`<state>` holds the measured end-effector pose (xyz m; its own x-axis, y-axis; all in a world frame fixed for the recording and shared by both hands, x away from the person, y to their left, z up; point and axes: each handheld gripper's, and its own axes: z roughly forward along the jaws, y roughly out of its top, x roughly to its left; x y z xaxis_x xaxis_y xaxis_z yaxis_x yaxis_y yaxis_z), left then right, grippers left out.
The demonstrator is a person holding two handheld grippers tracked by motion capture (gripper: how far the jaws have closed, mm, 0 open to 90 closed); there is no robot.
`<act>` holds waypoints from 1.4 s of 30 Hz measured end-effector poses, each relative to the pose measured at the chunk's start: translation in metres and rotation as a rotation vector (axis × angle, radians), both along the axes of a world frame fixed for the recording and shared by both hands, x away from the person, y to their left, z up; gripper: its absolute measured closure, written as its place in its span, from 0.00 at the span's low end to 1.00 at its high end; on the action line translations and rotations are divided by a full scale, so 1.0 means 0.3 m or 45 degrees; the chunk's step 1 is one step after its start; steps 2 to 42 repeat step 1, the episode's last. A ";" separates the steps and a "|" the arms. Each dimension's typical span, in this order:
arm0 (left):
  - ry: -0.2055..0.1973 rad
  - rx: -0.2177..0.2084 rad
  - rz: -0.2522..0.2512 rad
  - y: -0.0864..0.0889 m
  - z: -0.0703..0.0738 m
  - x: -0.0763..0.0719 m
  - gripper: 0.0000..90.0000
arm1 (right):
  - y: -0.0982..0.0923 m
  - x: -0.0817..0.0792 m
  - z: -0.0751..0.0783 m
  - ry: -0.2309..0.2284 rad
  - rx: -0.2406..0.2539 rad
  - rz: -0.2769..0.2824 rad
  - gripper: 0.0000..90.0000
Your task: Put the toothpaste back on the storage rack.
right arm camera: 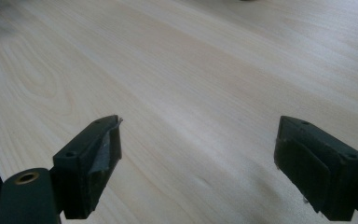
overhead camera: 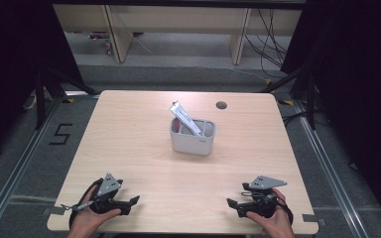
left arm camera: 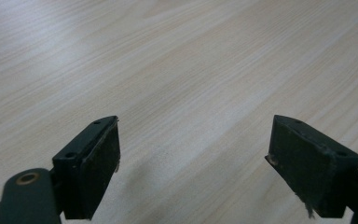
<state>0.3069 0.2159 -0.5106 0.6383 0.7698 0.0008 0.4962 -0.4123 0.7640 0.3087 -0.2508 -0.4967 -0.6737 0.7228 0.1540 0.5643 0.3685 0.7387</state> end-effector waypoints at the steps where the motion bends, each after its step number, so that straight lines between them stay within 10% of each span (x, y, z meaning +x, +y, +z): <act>1: 0.000 0.007 -0.005 0.001 0.000 0.000 0.18 | 0.000 0.003 -0.003 -0.009 -0.006 0.002 0.18; 42: 0.000 0.007 -0.005 0.001 0.000 0.000 0.18 | 0.000 0.003 -0.003 -0.009 -0.006 0.002 0.18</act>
